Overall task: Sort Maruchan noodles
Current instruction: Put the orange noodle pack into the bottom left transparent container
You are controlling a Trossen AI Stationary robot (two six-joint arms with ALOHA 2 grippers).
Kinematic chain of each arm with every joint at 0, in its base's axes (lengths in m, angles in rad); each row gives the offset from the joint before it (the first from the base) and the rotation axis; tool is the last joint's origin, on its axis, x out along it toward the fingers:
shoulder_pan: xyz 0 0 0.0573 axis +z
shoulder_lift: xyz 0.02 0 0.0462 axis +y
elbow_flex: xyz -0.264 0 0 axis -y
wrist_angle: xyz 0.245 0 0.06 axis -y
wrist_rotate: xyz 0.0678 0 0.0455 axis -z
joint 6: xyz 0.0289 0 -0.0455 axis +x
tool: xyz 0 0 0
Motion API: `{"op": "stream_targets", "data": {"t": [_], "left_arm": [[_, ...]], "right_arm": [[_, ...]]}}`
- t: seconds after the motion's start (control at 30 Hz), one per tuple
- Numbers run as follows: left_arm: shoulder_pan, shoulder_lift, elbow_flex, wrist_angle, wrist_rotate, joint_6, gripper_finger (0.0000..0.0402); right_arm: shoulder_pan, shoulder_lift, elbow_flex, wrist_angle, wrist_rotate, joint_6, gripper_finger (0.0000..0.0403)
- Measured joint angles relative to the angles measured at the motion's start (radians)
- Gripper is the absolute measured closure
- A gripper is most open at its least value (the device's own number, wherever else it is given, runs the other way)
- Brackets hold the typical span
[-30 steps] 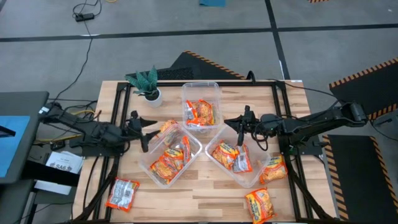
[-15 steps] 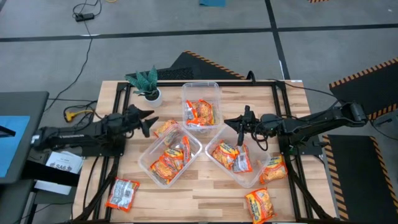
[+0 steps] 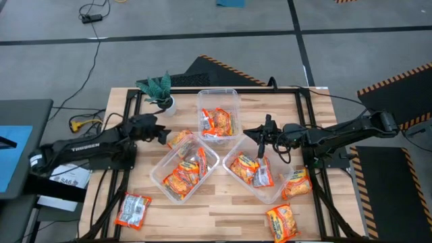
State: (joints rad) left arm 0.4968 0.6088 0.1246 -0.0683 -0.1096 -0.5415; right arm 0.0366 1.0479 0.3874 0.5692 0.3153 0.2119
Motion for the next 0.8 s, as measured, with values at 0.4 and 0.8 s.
{"op": "stream_targets", "data": {"t": [0.4,0.8], "left_arm": [[0.0,0.309,0.0,0.222,0.159,0.024,0.0193],[0.0,0.464,0.001,0.37,0.236,0.043,0.0195]], "right_arm": [[0.0,0.0,0.0,-0.012,0.0,-0.002,0.0369],[0.0,0.0,0.0,-0.016,0.0,-0.003,0.0369]]}}
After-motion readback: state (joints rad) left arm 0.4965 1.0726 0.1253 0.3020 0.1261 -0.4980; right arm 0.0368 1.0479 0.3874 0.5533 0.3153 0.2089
